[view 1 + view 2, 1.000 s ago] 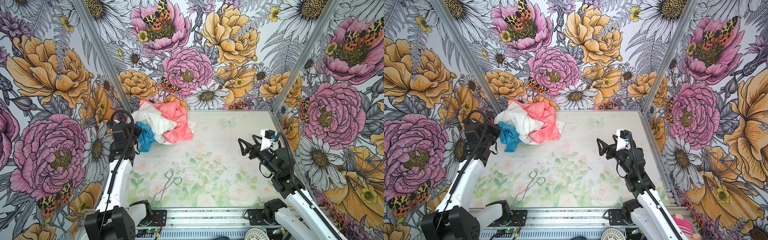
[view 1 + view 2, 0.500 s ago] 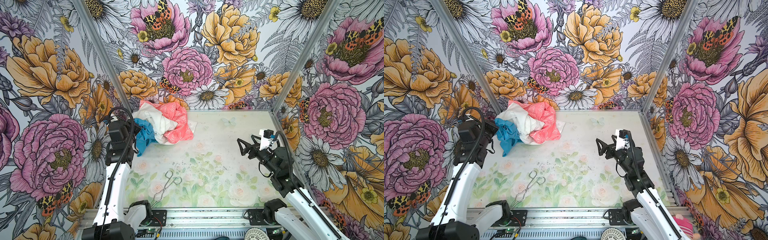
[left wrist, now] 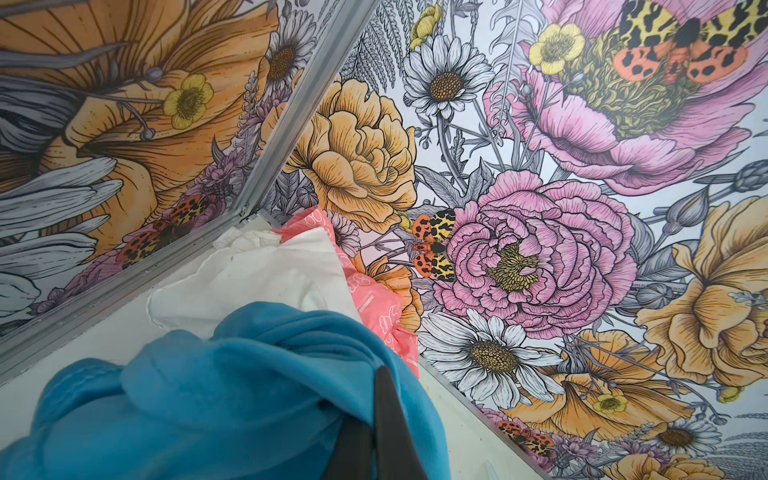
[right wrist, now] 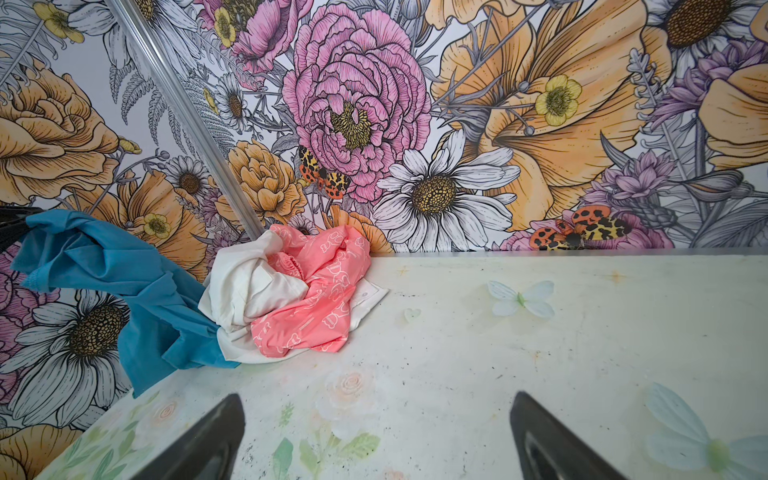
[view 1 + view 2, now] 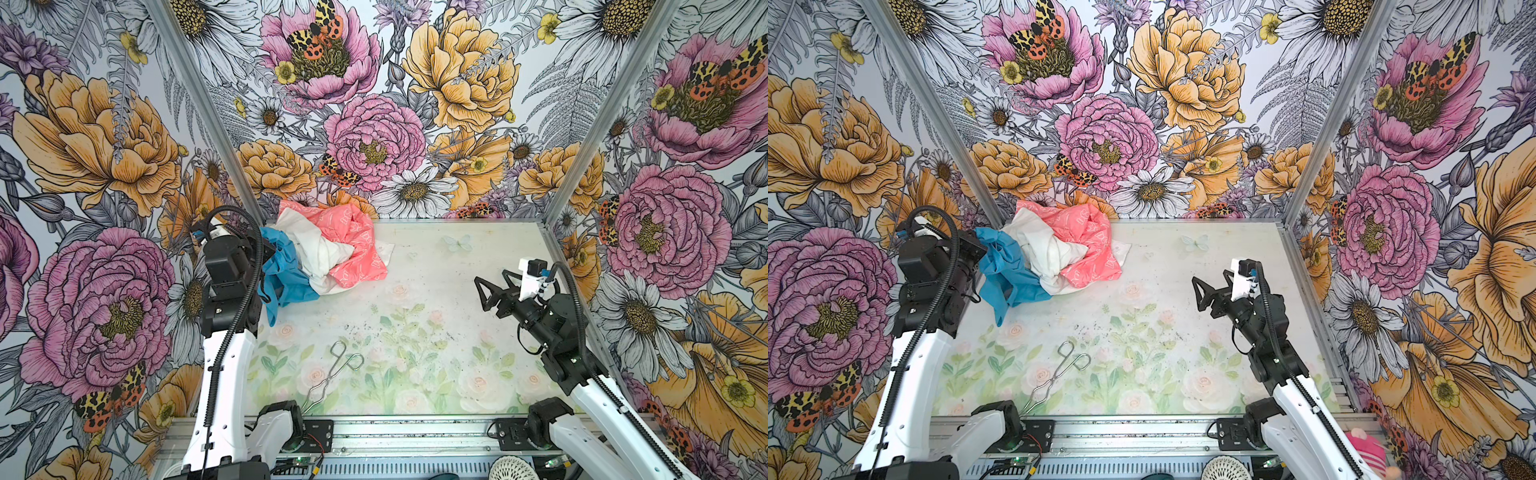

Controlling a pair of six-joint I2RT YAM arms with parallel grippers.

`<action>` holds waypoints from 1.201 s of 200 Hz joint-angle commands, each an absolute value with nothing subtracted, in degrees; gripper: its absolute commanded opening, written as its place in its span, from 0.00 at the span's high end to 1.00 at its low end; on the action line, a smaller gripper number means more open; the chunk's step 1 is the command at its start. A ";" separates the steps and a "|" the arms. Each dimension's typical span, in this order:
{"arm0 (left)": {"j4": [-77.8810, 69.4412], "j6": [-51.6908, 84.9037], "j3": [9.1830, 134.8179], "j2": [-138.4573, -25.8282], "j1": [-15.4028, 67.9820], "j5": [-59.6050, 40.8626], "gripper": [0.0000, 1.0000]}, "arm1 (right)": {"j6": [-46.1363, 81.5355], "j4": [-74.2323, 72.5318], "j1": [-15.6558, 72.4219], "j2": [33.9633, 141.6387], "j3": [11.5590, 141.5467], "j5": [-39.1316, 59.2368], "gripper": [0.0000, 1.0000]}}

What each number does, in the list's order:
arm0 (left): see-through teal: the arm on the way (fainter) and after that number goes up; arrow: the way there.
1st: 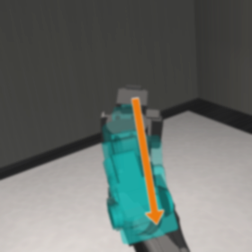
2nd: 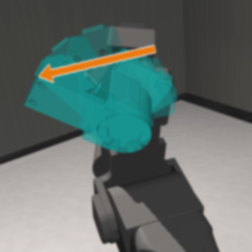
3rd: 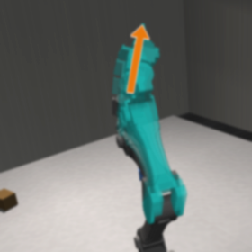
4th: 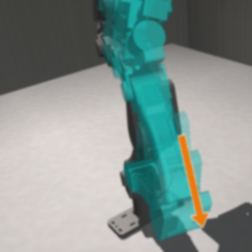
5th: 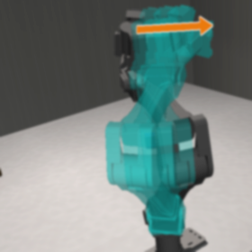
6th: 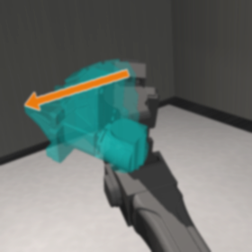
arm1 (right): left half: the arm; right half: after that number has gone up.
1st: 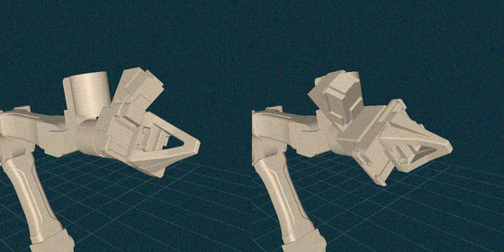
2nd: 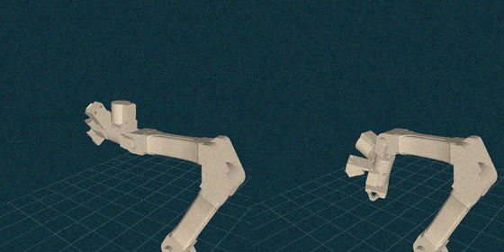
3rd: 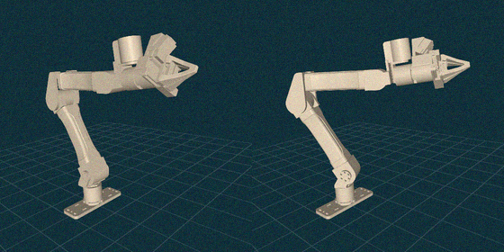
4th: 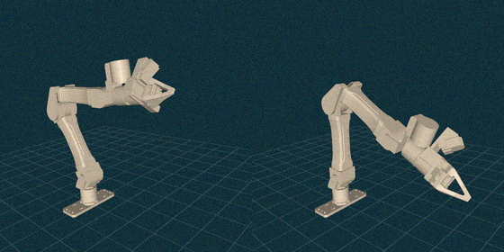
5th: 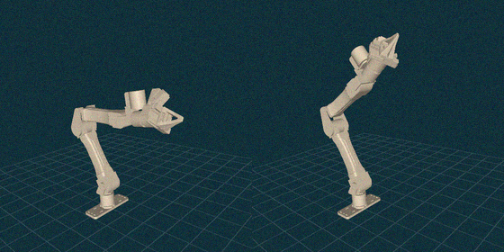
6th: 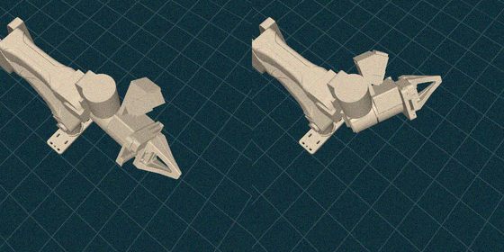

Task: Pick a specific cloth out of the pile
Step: 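Lift the teal cloth with the left gripper, pulling it out of the pile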

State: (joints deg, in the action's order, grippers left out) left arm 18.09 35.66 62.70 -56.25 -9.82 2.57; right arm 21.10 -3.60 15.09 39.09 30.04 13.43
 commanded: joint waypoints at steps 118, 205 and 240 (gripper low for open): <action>17.16 31.81 70.74 -55.02 -4.19 1.94 1.00 | 21.62 -5.40 15.42 39.65 29.65 14.68 0.01; 17.14 30.94 74.45 -54.74 0.35 1.64 1.00 | 21.76 -5.50 15.42 39.71 29.62 14.72 0.00; 17.18 30.15 76.32 -55.54 3.53 1.76 1.00 | 21.71 -5.52 15.47 39.55 29.50 14.68 0.01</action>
